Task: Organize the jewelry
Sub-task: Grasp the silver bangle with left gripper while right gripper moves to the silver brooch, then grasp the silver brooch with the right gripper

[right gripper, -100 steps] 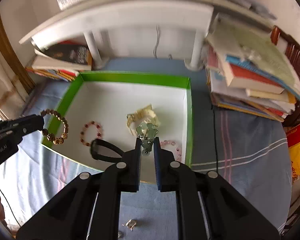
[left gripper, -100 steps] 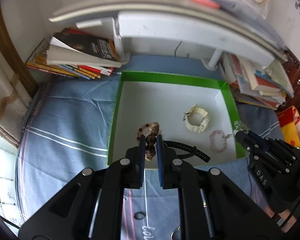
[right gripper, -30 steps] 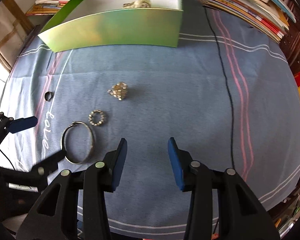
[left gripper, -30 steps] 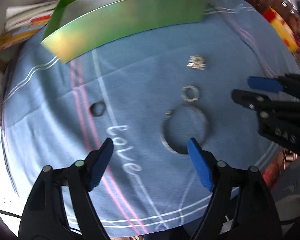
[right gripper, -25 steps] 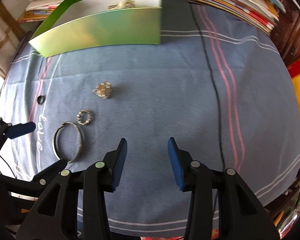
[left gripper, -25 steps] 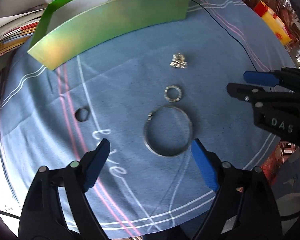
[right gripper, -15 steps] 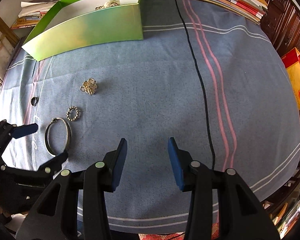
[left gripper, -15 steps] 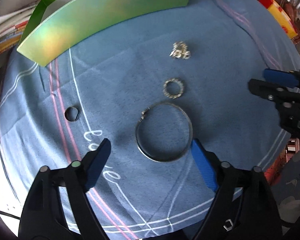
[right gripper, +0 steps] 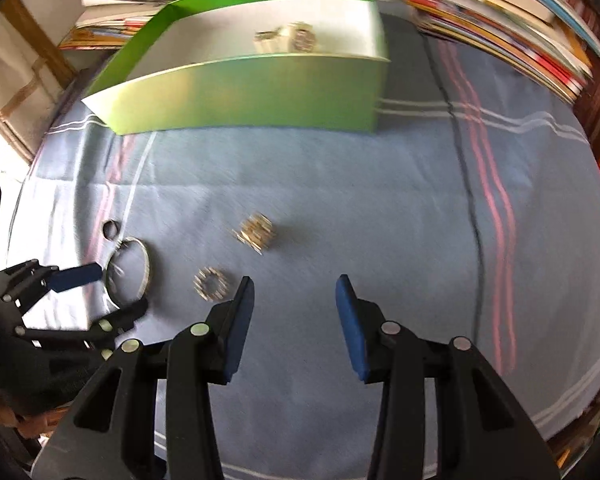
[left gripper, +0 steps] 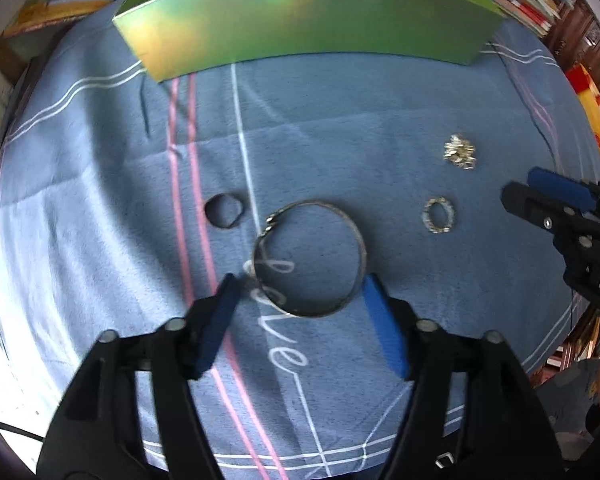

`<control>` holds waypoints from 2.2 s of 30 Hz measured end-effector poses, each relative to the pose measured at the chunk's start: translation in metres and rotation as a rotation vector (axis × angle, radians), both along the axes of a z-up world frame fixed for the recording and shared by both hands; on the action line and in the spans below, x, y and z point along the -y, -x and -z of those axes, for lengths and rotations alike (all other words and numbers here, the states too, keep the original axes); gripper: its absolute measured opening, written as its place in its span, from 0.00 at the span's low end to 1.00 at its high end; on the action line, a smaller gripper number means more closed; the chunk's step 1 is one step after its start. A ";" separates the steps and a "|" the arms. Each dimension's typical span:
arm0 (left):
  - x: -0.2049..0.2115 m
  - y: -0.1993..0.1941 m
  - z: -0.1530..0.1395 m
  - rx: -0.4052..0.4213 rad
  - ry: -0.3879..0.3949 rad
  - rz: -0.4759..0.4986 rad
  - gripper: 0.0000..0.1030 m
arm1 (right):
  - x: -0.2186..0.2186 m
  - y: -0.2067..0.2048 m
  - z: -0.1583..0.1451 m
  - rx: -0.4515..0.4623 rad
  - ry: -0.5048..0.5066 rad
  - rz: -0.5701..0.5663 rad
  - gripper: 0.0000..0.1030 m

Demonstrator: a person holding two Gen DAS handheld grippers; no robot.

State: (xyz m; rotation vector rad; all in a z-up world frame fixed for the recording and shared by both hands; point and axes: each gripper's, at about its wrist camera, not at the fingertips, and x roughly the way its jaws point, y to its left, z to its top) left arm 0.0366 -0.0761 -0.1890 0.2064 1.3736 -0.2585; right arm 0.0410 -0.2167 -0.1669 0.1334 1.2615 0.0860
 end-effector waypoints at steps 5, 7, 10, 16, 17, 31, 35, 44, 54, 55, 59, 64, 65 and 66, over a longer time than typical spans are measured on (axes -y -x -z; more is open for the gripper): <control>-0.007 -0.006 0.000 0.002 0.006 -0.007 0.66 | -0.018 -0.023 0.005 -0.002 -0.012 -0.050 0.41; -0.016 -0.005 -0.005 0.005 0.008 -0.012 0.66 | -0.027 -0.030 0.010 -0.004 0.006 -0.059 0.39; -0.015 -0.007 -0.009 0.017 0.001 -0.013 0.60 | -0.032 -0.036 0.017 -0.012 0.018 -0.065 0.20; -0.022 -0.019 -0.015 0.036 -0.011 -0.041 0.56 | -0.021 -0.029 0.014 -0.003 0.038 -0.041 0.20; -0.024 -0.020 -0.016 0.043 -0.019 -0.047 0.56 | -0.018 -0.027 0.013 -0.004 0.040 -0.035 0.20; -0.052 -0.020 -0.037 0.114 -0.049 -0.085 0.56 | 0.006 0.011 0.015 -0.030 0.049 0.037 0.20; -0.054 -0.022 -0.029 0.101 -0.048 -0.090 0.56 | 0.009 0.018 0.014 -0.037 0.035 0.052 0.20; -0.048 -0.023 -0.011 0.079 -0.056 -0.102 0.56 | 0.016 0.029 0.007 -0.026 0.024 0.057 0.43; -0.061 -0.039 0.008 0.049 -0.021 -0.124 0.57 | 0.014 0.021 0.018 -0.048 0.066 0.059 0.43; -0.065 -0.038 0.012 0.047 -0.011 -0.128 0.56 | 0.014 0.021 0.018 -0.047 0.067 0.059 0.41; -0.074 -0.037 0.012 0.051 0.006 -0.137 0.56 | 0.010 0.017 0.018 -0.038 0.064 0.054 0.21; -0.083 -0.037 0.002 0.078 0.012 -0.156 0.56 | 0.000 0.010 0.011 -0.011 0.065 0.042 0.21; -0.085 -0.037 -0.001 0.086 0.013 -0.158 0.56 | -0.001 0.010 0.009 -0.004 0.065 0.044 0.21; -0.086 -0.036 -0.004 0.094 0.014 -0.160 0.56 | 0.000 0.010 0.005 0.004 0.064 0.045 0.21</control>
